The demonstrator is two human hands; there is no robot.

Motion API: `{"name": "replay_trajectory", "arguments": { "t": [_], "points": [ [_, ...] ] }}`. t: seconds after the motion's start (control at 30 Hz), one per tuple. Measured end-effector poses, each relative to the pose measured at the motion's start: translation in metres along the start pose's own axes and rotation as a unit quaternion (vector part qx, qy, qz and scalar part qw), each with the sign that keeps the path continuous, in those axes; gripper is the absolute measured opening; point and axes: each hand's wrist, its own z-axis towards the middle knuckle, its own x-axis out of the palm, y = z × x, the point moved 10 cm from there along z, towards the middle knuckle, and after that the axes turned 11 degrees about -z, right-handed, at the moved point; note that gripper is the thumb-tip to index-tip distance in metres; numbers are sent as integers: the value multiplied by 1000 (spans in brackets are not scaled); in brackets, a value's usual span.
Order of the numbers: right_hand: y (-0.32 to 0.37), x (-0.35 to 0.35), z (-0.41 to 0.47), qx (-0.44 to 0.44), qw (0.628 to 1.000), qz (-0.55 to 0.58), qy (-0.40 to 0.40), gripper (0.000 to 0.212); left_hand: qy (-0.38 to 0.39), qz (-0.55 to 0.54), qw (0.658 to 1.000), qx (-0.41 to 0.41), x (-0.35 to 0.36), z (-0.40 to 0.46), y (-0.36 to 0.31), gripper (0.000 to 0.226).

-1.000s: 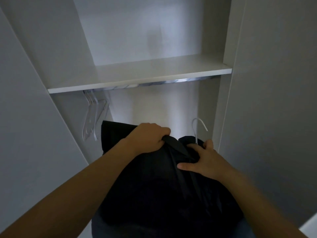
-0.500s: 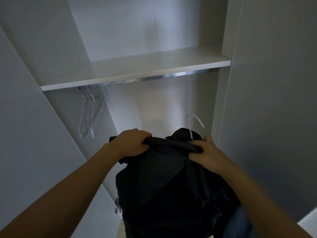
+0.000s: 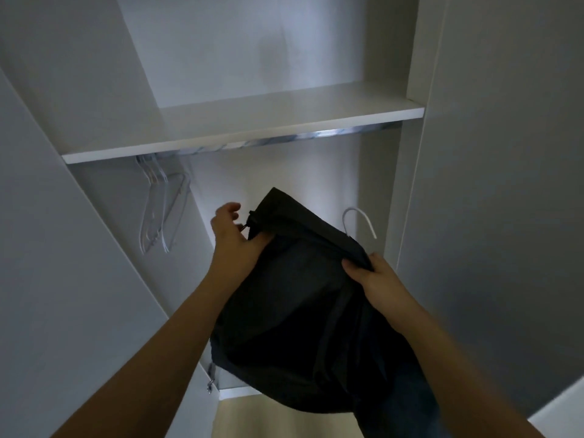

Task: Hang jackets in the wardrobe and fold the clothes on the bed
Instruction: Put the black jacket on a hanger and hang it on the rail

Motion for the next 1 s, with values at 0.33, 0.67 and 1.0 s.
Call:
{"name": "replay_trajectory", "arguments": {
  "t": [0.33,0.67,1.0],
  "points": [
    [-16,14,-4,32,997,69,-2,14,88,-218,969,-70,30,-15,3,42],
    [-43,23,-12,43,998,6,-33,25,3,-120,983,-141,28,-6,2,23],
    [-53,-3,-24,46,996,81,-13,36,155,419,793,414,40,-19,-66,20]
  ]
}}
